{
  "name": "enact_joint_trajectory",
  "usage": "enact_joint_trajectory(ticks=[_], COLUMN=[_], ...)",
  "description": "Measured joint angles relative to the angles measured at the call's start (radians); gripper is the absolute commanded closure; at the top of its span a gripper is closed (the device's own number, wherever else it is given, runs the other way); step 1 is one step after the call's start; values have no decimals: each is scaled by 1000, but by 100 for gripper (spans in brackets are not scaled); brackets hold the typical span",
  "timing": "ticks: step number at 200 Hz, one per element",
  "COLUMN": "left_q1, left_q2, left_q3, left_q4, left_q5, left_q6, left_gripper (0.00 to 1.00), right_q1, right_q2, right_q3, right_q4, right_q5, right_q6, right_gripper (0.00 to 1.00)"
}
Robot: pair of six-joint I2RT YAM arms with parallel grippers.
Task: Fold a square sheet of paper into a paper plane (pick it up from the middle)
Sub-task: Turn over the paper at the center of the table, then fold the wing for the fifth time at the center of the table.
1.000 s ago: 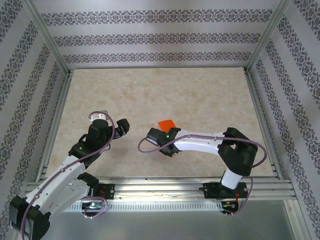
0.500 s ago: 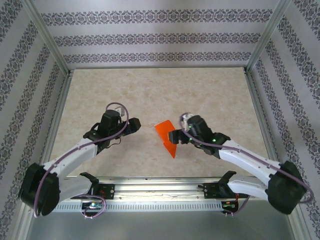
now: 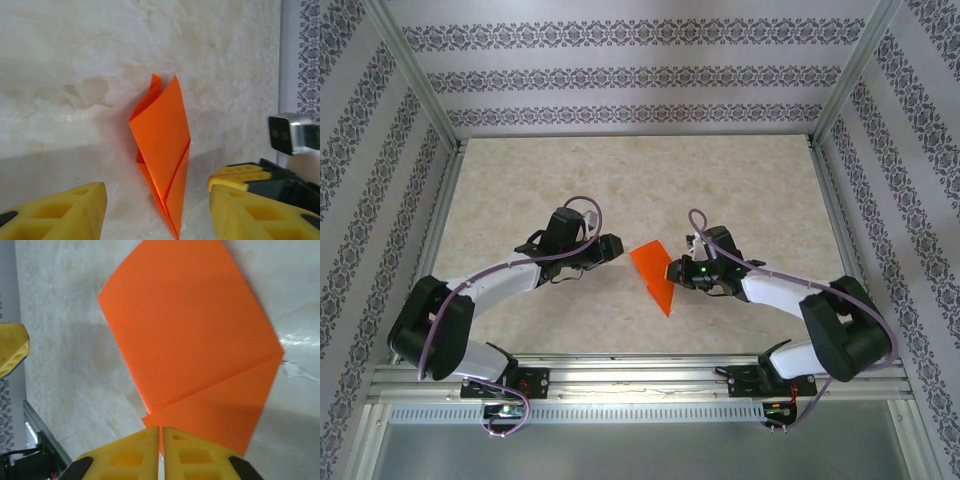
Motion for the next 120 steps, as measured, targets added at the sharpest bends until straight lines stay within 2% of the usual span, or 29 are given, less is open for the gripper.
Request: enact_joint_trajectory(ticks=[38,56,91,120], left_q1=[-10,-10,-11,-15], left_q2=[27,42,71,121], left_q3=[4,8,28,51], left_q4=[5,8,23,51], left_q5=[23,33,49,72], left_q6=[-15,-22,-31,-46], left_gripper=[47,56,61,68], right_q1=[35,36,51,81], right_q2=[64,90,154,180], right_q3=[19,21,23,32], right_q4=[-1,0,6,13], right_q5=[-31,-32,-34,-23], right_q6=[24,40,65,93], right_gripper=[97,97,97,97])
